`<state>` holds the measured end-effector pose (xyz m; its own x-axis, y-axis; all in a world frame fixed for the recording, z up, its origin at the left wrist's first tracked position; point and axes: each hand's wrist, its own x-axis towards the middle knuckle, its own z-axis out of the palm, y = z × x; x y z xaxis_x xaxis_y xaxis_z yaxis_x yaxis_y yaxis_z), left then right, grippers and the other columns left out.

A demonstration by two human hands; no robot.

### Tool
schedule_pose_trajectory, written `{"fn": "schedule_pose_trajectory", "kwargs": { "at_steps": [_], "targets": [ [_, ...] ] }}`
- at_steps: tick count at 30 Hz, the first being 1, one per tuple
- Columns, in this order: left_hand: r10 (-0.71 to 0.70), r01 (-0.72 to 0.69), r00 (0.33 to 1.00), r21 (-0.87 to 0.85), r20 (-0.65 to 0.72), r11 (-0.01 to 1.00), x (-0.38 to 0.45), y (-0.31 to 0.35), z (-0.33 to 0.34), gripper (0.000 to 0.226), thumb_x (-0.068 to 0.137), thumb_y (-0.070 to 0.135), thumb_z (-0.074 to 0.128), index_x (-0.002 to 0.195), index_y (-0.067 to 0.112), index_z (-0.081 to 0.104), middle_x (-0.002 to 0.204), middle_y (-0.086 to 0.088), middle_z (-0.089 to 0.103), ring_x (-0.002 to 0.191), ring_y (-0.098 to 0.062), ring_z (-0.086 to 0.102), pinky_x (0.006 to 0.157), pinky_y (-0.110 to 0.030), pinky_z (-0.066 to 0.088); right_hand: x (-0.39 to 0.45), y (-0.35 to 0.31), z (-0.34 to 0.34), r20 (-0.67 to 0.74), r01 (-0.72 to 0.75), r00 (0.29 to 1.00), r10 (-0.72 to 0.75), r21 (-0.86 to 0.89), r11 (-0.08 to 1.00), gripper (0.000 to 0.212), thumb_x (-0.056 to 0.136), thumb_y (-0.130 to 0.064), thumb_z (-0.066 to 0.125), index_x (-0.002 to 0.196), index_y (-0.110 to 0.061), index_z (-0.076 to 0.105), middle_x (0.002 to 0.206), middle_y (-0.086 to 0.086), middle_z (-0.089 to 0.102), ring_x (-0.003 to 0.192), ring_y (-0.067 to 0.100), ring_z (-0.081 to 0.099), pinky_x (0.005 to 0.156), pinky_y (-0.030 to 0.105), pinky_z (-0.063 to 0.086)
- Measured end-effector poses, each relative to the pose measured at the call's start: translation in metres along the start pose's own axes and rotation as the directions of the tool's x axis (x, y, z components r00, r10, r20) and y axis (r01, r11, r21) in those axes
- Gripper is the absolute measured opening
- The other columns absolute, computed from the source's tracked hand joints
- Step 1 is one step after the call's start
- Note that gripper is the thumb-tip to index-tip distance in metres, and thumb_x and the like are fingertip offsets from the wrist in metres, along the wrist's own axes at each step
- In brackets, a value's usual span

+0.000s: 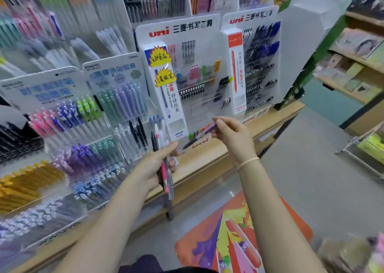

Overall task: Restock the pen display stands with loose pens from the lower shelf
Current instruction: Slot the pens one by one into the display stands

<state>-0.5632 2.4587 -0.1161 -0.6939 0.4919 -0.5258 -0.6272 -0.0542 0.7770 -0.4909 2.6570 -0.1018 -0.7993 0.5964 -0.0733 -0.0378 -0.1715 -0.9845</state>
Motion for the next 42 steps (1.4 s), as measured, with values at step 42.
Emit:
{"fn": "schedule_pose_trajectory", "kwargs": {
  "at_steps": [42],
  "targets": [
    [-0.049, -0.014, 0.989, -0.425, -0.137, 0.905, 0.194, -0.013, 0.159, 0.028, 0.086, 0.033, 0.065, 0.106, 0.014, 0.066, 0.073, -0.001, 0.063, 0.056, -0.012, 0.057, 0.051, -0.025, 0.051, 0.308, 0.047, -0.08, 0.587, 0.548, 0.806, 0.072, -0.787, 0.285, 0.016, 0.094, -0.016, 0.063, 0.098, -0.011, 0.078, 0.093, 0.004, 0.051, 0.079, 0.018, 0.048, 0.068, 0.026, 0.031]
  ]
}}
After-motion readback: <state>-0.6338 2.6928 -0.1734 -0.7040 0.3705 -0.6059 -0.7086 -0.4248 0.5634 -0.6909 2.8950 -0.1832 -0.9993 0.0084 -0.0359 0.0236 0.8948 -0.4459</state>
